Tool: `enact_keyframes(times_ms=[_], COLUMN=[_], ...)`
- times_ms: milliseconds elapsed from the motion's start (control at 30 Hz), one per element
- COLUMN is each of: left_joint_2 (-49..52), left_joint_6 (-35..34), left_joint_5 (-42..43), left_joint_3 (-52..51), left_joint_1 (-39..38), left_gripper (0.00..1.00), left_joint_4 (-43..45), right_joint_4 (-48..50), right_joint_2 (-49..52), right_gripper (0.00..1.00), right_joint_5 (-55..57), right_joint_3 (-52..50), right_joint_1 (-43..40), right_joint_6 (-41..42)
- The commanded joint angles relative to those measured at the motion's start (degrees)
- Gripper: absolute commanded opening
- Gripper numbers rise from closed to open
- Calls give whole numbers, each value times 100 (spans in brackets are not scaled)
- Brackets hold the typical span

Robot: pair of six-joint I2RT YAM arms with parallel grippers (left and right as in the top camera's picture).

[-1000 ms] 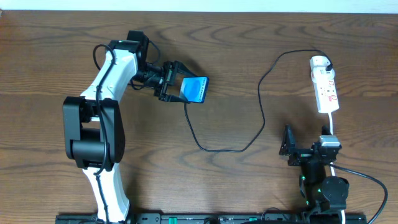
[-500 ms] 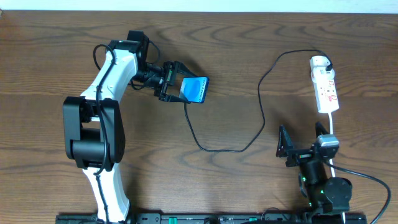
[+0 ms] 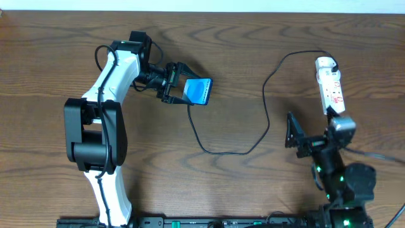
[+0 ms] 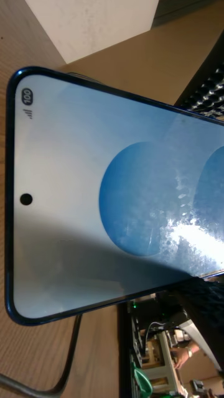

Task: Plug charger to phone and switch on socket
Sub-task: 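Move the right gripper from rest toward the held phone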

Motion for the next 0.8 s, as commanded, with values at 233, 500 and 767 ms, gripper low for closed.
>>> enact_keyframes(times_ms=[233, 500, 767], left_joint_2=[-142, -142, -142], left_joint_6=[55, 57, 55], left_joint_5=[166, 168, 168], left_joint_3=[11, 11, 11], left_joint_1=[7, 7, 7], left_gripper=[64, 64, 64], left_joint_4=[-37, -37, -37], right_joint_4=[-979, -2087, -2828], right_joint_2=[2050, 3259, 4019], right_gripper=[99, 99, 99], right_joint_5=[-1335, -2216, -2524], right_joint_3=[1956, 3171, 3646], right_joint_1=[-273, -717, -772], right_joint_6=[-457, -584, -688])
